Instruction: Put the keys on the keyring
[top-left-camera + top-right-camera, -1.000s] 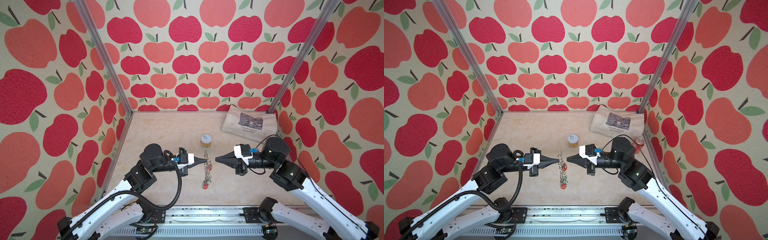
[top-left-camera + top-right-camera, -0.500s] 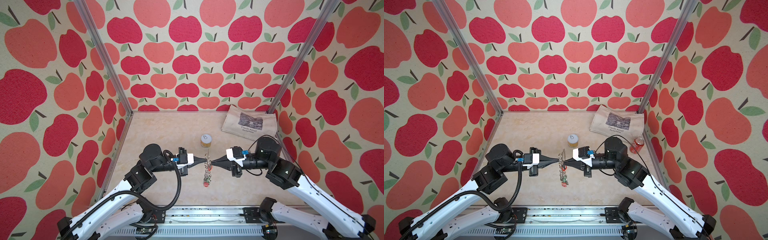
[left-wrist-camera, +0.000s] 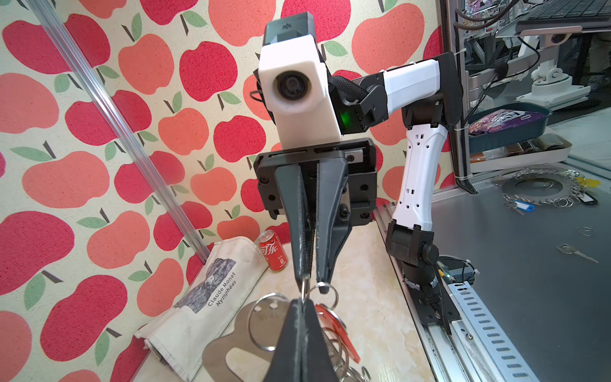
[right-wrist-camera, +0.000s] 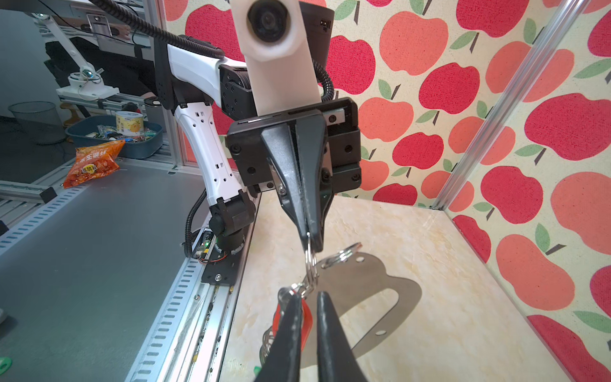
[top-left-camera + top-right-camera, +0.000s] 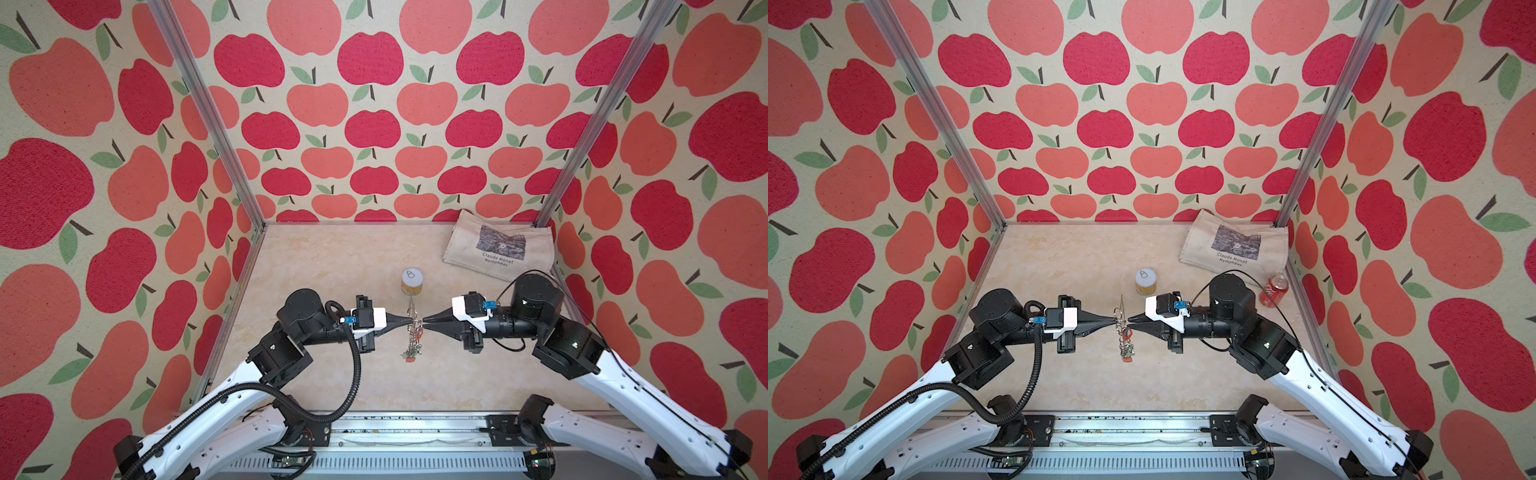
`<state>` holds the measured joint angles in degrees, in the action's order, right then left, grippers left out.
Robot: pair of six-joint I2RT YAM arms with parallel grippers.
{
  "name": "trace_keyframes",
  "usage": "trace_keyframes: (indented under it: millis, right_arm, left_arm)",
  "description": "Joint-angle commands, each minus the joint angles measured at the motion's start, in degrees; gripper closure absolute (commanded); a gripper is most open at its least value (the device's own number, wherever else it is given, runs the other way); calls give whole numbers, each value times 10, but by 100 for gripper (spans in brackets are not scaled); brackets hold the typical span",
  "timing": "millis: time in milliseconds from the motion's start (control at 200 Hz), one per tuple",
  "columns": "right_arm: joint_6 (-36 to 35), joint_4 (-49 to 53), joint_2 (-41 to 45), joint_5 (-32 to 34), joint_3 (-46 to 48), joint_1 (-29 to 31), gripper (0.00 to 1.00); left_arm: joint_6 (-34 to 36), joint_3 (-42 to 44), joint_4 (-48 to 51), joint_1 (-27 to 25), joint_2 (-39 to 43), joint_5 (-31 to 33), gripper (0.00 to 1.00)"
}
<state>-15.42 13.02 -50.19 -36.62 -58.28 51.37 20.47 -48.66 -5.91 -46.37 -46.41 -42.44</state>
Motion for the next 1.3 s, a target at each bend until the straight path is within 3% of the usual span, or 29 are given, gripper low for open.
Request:
trace_keyframes:
  millis: [0, 1296]
  right_arm:
    - [-8, 6, 9, 14, -14, 1, 87]
    - [3, -6, -8, -32, -25, 2, 87]
  left_arm:
    - [9, 2, -21, -2, 8, -6, 100]
    - [19, 4, -11, -9, 5, 7, 100]
